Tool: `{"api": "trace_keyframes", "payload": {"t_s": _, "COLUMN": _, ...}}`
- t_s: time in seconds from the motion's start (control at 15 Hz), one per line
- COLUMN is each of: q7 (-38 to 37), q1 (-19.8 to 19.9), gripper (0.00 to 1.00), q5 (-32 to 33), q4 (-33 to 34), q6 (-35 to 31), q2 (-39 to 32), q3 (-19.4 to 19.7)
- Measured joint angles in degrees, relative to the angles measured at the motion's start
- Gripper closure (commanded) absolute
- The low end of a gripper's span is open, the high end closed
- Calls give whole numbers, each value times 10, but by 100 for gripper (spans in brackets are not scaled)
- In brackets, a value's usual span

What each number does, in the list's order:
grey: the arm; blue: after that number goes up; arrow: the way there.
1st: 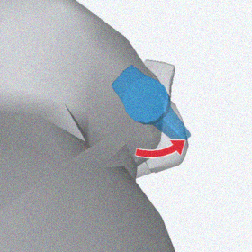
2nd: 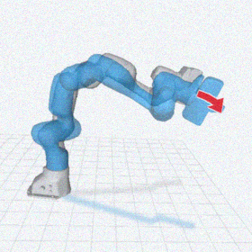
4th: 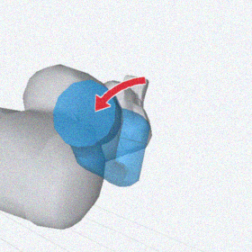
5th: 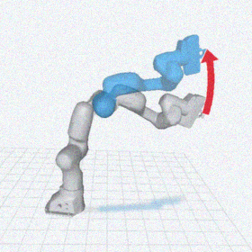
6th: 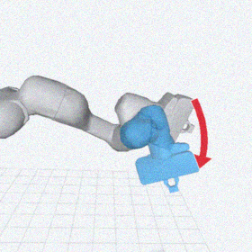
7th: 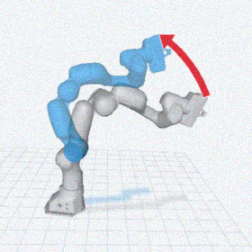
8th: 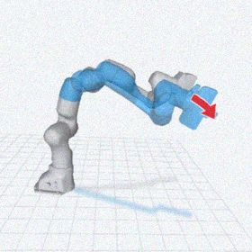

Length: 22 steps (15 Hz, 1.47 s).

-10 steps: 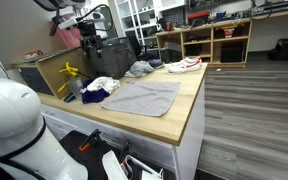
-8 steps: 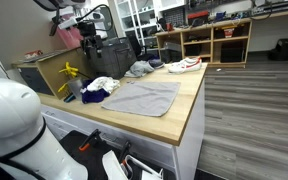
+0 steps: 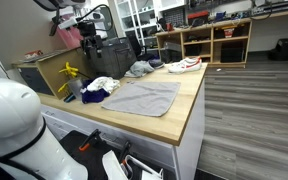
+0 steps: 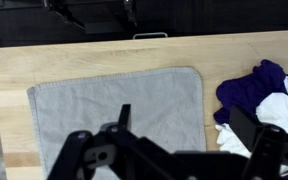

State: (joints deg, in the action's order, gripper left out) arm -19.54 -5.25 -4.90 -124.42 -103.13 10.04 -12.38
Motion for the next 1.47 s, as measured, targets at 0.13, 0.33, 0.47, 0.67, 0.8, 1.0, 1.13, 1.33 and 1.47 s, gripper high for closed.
{"api": "trace_keyframes", "payload": {"t_s": 0.13, "q7": 0, "q1": 0, "gripper": 0, "q5": 0, "q4": 0, "q6": 0, "q2": 0, "q3": 0}}
{"api": "trace_keyframes", "payload": {"t_s": 0.33, "q7": 0, "q1": 0, "gripper": 0, "q5": 0, "q4": 0, "q6": 0, "q2": 0, "q3": 0}}
{"api": "trace_keyframes", "payload": {"t_s": 0.47, "q7": 0, "q1": 0, "gripper": 0, "q5": 0, "q4": 0, "q6": -3, "q2": -3, "q3": 1}}
{"api": "trace_keyframes", "payload": {"t_s": 0.67, "q7": 0, "q1": 0, "gripper": 0, "q5": 2, "q4": 1, "q6": -30, "q2": -22, "q3": 4}}
{"api": "trace_keyframes", "payload": {"t_s": 0.8, "q7": -1, "q1": 0, "gripper": 0, "q5": 3, "q4": 2, "q6": -58, "q2": -39, "q3": 7}}
{"api": "trace_keyframes", "payload": {"t_s": 1.0, "q7": -7, "q1": -4, "gripper": 0, "q5": -3, "q4": 2, "q6": -94, "q2": -64, "q3": 8}}
{"api": "trace_keyframes", "payload": {"t_s": 1.13, "q7": -10, "q1": -15, "gripper": 0, "q5": -26, "q4": 2, "q6": -103, "q2": -76, "q3": 8}}
{"api": "trace_keyframes", "payload": {"t_s": 1.33, "q7": -8, "q1": -28, "gripper": 0, "q5": -76, "q4": 2, "q6": -102, "q2": -78, "q3": 8}}
{"api": "trace_keyframes", "payload": {"t_s": 1.47, "q7": -8, "q1": -28, "gripper": 0, "q5": -78, "q4": 2, "q6": -102, "q2": -78, "q3": 8}}
